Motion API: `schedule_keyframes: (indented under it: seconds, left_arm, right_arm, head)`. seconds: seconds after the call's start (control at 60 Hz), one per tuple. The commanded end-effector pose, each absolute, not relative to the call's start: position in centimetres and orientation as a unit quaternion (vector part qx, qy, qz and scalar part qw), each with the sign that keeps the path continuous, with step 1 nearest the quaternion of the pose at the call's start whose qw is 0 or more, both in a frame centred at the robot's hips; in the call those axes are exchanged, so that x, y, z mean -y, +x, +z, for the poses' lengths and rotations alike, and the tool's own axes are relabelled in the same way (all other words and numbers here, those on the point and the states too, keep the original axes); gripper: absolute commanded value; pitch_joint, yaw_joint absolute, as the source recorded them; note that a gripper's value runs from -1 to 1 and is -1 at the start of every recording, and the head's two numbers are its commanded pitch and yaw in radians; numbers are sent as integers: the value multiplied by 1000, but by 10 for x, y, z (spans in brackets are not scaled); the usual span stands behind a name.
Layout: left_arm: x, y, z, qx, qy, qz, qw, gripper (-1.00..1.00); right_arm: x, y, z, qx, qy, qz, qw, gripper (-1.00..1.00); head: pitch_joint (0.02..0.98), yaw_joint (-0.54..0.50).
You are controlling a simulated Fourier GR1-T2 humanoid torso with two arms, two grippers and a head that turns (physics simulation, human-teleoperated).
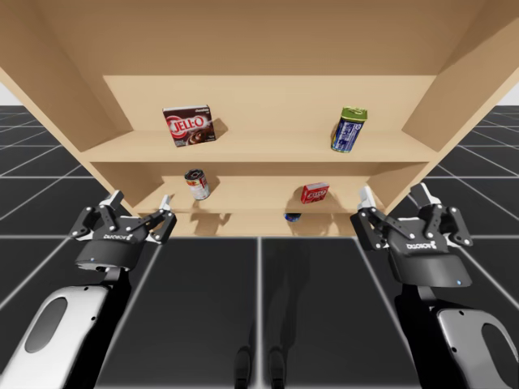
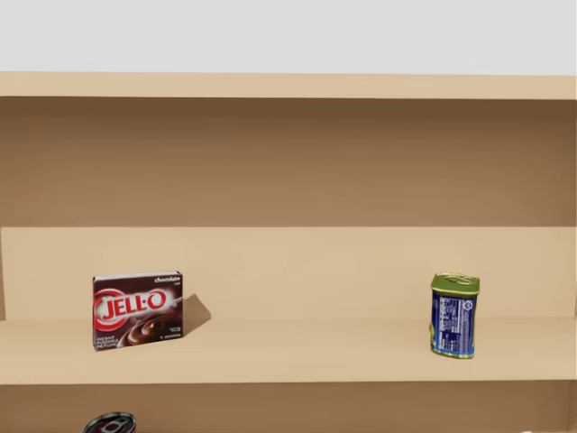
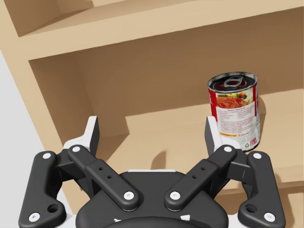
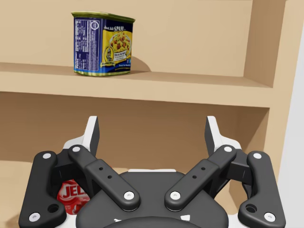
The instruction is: Retrieve the tuna can from the shelves.
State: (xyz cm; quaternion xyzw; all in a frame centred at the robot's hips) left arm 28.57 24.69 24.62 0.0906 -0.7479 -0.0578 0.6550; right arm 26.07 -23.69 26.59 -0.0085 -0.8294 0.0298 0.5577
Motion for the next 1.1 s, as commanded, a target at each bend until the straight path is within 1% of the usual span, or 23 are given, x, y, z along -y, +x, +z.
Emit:
schedule_keyframes:
  seconds: [0.017,0.083,0.1,0.117,0.167,0.217,0.35,0.367,0.567,0.583,0.683,0.7,0.817,1.1]
  left_arm:
    - [-247,286,245,749,89,-55,654,-1000]
    - [-247,285,245,749,89,-56,654,-1000]
    - [-247,285,245,749,89,-56,654,-1000]
    - [-247,285,245,749,89,-57,654,-1000]
    - [-247,285,245,749,89,-57,654,-1000]
    - [-248,285,244,748,88,-58,655,-1000]
    - [-247,284,244,747,88,-61,656,-1000]
    - [-248,284,244,747,89,-62,656,-1000]
    - [-247,284,243,747,91,-63,656,-1000]
    - [-248,284,243,747,90,-63,656,-1000]
    - [-248,284,243,747,90,-63,656,-1000]
    - [-248,284,243,746,91,-64,657,-1000]
    - [-247,285,242,745,90,-66,658,-1000]
    - [-245,284,240,745,92,-70,657,-1000]
  right_arm:
    - [238,259,265,833,-17,10,553,-1000]
    - [238,258,266,831,-2,23,556,-1000]
    - [237,258,266,829,10,22,558,-1000]
    - [237,258,267,828,14,24,559,-1000]
    - [236,259,265,826,10,29,563,-1000]
    - [236,260,263,822,17,35,568,-1000]
    - [237,261,262,823,12,34,567,-1000]
    - [237,261,263,823,11,34,566,-1000]
    - [238,261,263,823,11,34,567,-1000]
    - [238,261,263,823,10,34,567,-1000]
    - [238,261,263,823,9,34,567,-1000]
    - [237,261,262,824,4,36,565,-1000]
    - [236,262,261,824,2,40,565,-1000]
    - [233,262,259,821,5,42,570,-1000]
  head:
    - [99,-23]
    - [103,-23]
    - [107,-22]
    - [111,-21]
    - [120,-20]
    - [151,-21]
    - [241,-21]
    - [268,-21]
    - [390,-27]
    - [413,-29]
    - [466,-34]
    - [499,-39]
    - [573,-72]
    - [695,-164]
